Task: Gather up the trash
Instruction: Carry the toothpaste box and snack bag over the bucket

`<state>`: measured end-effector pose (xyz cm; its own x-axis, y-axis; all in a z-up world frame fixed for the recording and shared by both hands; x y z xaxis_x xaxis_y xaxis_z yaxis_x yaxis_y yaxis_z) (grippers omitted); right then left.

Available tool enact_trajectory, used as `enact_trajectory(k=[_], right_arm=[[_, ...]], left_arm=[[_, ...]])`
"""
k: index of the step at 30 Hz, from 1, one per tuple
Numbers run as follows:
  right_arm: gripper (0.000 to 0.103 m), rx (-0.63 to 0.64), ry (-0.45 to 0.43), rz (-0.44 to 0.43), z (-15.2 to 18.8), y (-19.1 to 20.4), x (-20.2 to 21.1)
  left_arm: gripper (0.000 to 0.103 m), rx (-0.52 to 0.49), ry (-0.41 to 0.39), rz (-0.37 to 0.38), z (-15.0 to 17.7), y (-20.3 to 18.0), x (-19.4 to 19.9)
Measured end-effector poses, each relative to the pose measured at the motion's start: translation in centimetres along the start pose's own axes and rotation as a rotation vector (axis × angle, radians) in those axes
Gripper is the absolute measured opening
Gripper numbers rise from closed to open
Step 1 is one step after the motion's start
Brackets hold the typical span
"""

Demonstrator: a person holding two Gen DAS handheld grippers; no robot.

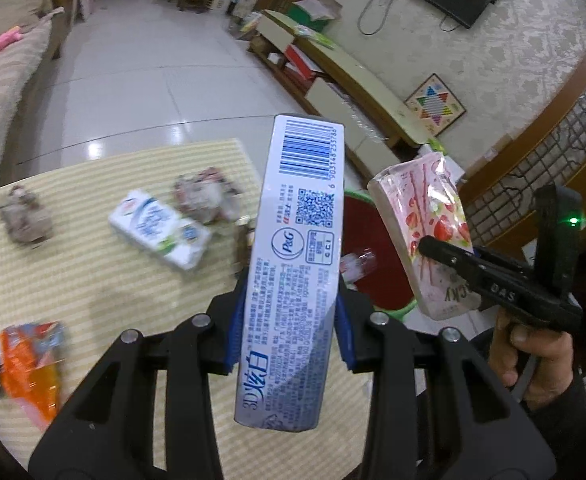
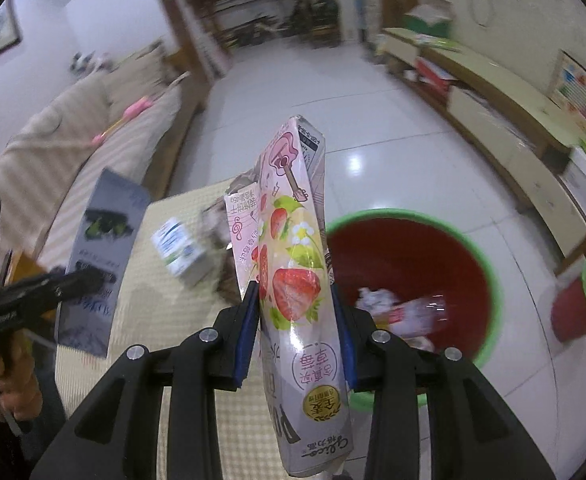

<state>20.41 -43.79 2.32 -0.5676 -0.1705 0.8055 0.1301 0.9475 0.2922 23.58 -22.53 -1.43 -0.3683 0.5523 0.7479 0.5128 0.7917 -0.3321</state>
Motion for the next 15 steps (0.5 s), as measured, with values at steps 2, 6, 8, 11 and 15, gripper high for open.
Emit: enact_trajectory(k=[2,6,8,11,15], right_arm=[[0.034,-0.033,-0.012,0.021,-0.7,-1.9,0.3],[0.034,-0.083,-0.019,0.045,-1.6,-4.8,0.4],[0.034,-0.097,-0.024,0.059,-1.9,-5.8,0.2],[0.034,-0.128,-0.025,0.069,-1.8,-7.3,-0.3],[0.034,-0.157,-0.016,0.1,-1.9,-8.7,-1.1]], left_arm=[[0.036,-0.007,0.005,0.025,-0.8,-1.5,-1.3],[0.036,-0.02,0.011,0.07,-2.0,-3.9,-3.4],[0.036,-0.027,0.017,0.081,-2.6,-5.0,-4.4],[0.036,-0.034,0.028,0.096,-3.2,-6.3,-5.8],[0.036,-0.05,0.039,0.094,-3.9,-7.7,-7.5]])
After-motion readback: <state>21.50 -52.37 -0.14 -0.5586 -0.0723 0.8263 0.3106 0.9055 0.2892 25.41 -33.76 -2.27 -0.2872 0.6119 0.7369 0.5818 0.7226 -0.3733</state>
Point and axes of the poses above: each gripper's, at about its wrist camera, not at the fingertips, and x roughly against the way its jaws point, y to its left, z to its underside, the point moved 9 cm from there along -x, roughly the way its jaws point, and after that the axes turned 8 degrees about -x, right-handed, at the moved point
